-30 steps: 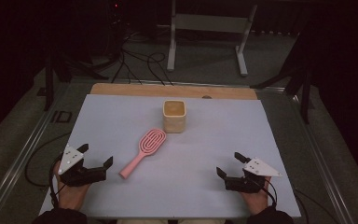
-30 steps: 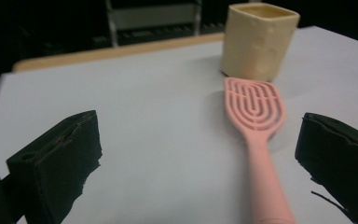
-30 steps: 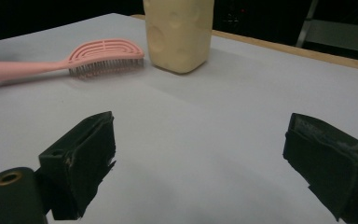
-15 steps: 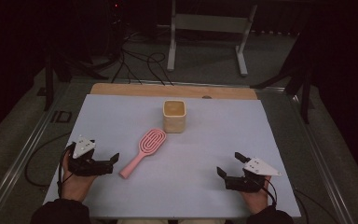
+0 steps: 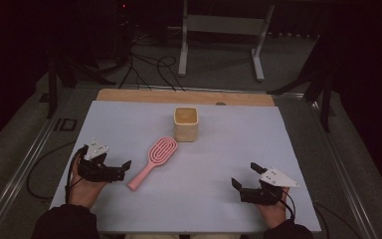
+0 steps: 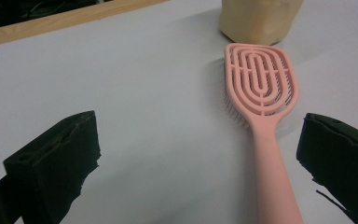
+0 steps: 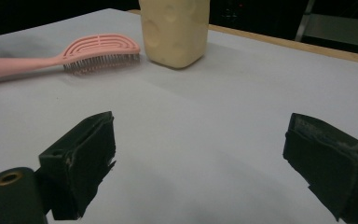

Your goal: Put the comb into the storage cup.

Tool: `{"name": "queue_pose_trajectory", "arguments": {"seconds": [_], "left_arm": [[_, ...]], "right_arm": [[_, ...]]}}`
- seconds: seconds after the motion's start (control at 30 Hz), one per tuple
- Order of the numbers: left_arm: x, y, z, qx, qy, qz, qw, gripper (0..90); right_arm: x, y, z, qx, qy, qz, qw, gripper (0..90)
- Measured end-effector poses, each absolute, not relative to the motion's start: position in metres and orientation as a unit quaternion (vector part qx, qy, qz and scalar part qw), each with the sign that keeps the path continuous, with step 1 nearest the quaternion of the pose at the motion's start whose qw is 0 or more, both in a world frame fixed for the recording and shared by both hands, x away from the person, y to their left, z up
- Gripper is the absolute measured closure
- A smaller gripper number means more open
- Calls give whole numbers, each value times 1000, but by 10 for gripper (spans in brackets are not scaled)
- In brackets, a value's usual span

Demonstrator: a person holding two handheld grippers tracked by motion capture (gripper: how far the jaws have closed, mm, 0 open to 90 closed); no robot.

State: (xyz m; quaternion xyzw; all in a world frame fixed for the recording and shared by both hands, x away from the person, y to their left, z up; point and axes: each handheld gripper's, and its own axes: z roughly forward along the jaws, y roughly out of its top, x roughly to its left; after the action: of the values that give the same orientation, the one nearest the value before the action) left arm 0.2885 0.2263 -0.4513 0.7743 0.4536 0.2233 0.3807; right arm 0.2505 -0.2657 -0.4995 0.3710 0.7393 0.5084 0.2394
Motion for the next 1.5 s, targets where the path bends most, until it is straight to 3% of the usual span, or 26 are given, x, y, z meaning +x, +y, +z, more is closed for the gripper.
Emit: {"name": "queue_pose_trajectory", "arguments": {"seconds": [0.53, 1.5], "left_arm": [[298, 224, -454, 781, 457, 200, 376, 0], [317, 193, -464, 833, 425, 172, 309, 1]], "right_arm": [[251, -266, -500, 370, 742, 507, 237, 90], [251, -265, -501, 370, 744, 505, 233, 90]]}}
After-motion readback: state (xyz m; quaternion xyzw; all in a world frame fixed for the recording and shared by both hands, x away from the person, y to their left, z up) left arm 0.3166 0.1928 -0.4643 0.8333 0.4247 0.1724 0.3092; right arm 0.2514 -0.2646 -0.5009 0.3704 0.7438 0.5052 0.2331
